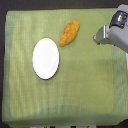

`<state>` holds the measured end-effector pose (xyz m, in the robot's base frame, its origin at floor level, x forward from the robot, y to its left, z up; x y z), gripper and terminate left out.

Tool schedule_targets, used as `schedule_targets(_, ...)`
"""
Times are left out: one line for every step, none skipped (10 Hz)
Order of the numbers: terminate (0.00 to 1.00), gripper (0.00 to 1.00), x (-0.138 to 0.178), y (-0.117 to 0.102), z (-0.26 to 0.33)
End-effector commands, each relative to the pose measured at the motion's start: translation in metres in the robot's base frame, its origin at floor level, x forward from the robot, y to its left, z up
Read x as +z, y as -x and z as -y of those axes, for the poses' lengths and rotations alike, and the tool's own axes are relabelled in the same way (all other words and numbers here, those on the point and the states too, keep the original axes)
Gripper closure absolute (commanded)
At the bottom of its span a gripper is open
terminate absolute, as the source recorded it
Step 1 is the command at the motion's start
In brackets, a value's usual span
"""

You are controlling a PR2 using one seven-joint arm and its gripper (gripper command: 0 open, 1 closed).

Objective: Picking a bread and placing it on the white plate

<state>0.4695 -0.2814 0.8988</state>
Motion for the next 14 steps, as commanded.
schedule_targets(0.0, 0.0, -0.001, -0.001, -0.002)
schedule_targets(0.0, 0.0, -0.001, -0.003, -0.003)
schedule_targets(0.0, 0.0, -0.003, -0.01, -0.011)
schedule_targets(0.0, 0.0, -0.006, -0.019, -0.015)
schedule_targets(0.0, 0.0, -0.01, -0.025, -0.023)
schedule_targets(0.0, 0.0, -0.013, -0.035, -0.032)
schedule_targets(0.0, 0.0, -0.018, -0.047, -0.042)
schedule_targets(0.0, 0.0, -0.031, -0.069, -0.066)
schedule_targets(0.0, 0.0, -0.034, -0.074, -0.07)
schedule_targets(0.0, 0.0, -0.043, -0.088, -0.087)
schedule_targets(0.0, 0.0, -0.051, -0.101, -0.101)
schedule_targets(0.0, 0.0, -0.059, -0.111, -0.115)
schedule_targets(0.0, 0.0, -0.068, -0.121, -0.127)
schedule_targets(0.0, 0.0, -0.083, -0.13, -0.147)
